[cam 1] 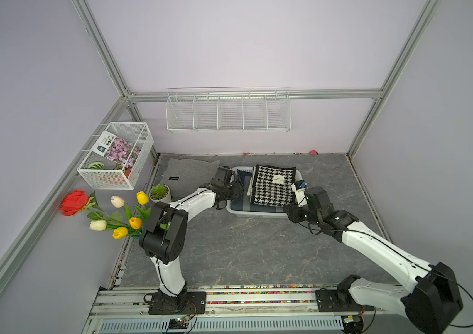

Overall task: Put the folded scarf in the basket
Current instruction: Adjust the basket at the center of the board.

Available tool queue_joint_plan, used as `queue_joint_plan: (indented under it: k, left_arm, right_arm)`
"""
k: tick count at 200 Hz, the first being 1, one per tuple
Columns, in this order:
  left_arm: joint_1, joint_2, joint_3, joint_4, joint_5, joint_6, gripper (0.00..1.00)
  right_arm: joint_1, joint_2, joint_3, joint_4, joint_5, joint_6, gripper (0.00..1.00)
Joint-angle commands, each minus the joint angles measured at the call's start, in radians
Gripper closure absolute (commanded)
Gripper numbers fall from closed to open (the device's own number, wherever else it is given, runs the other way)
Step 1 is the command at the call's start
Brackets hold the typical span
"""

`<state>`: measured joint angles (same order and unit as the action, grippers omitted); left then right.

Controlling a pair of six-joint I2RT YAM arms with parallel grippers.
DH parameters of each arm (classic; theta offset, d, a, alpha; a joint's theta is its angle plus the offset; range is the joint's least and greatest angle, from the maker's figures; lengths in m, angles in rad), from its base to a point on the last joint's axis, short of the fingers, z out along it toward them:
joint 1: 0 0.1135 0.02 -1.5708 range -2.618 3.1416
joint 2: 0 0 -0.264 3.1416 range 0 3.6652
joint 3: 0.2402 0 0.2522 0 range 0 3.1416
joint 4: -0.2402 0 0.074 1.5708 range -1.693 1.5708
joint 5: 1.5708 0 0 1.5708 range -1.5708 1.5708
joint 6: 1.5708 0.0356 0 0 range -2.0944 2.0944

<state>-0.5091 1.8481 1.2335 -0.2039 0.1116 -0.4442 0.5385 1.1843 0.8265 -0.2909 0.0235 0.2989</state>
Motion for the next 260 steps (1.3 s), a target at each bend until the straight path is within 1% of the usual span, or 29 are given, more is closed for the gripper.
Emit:
queue_joint_plan:
  k: [1,32,56,93,133,143,154,173,185,198,218,236,260]
  left_arm:
    - [-0.045,0.067,0.029,0.035,0.081,-0.039,0.41]
    - [-0.092,0.115,0.074,0.060,0.099,-0.074,0.41]
    - [-0.098,0.129,0.101,0.040,0.103,-0.079,0.40]
    - [-0.098,0.058,0.070,-0.001,0.043,-0.051,0.40]
    - [-0.099,-0.012,0.008,-0.013,0.040,-0.039,0.50]
    - [-0.098,-0.029,-0.011,-0.016,0.020,-0.034,0.50]
    - [-0.098,-0.047,-0.021,-0.031,-0.029,-0.028,0.50]
    - [-0.098,-0.083,-0.016,-0.063,-0.111,-0.019,0.46]
    - [-0.101,-0.113,-0.012,-0.055,-0.134,-0.018,0.43]
    - [-0.104,-0.139,-0.017,-0.001,-0.109,-0.007,0.39]
    - [-0.106,-0.119,0.016,0.044,-0.003,0.004,0.36]
    - [-0.110,-0.053,0.075,0.026,0.050,0.020,0.35]
    - [-0.112,0.049,0.156,-0.059,0.041,0.043,0.35]
  right_arm:
    - [0.008,-0.012,-0.010,0.010,0.015,0.011,0.45]
    - [0.009,-0.006,-0.006,0.006,0.013,0.011,0.45]
    - [0.012,0.000,-0.003,0.004,0.013,0.009,0.45]
    - [0.015,0.011,-0.002,0.003,0.023,0.008,0.45]
    - [0.023,0.053,0.015,-0.012,0.037,0.001,0.45]
    - [0.030,0.059,0.017,-0.014,0.045,-0.002,0.45]
    - [0.036,0.061,0.019,-0.015,0.048,-0.002,0.45]
    - [0.040,0.063,0.022,-0.016,0.057,-0.006,0.45]
    - [0.042,0.063,0.022,-0.019,0.061,-0.007,0.45]
    - [0.046,0.063,0.023,-0.020,0.066,-0.009,0.44]
    - [0.050,0.063,0.025,-0.023,0.072,-0.012,0.45]
    - [0.051,0.062,0.028,-0.025,0.072,-0.012,0.44]
    - [0.053,0.063,0.028,-0.027,0.070,-0.014,0.44]
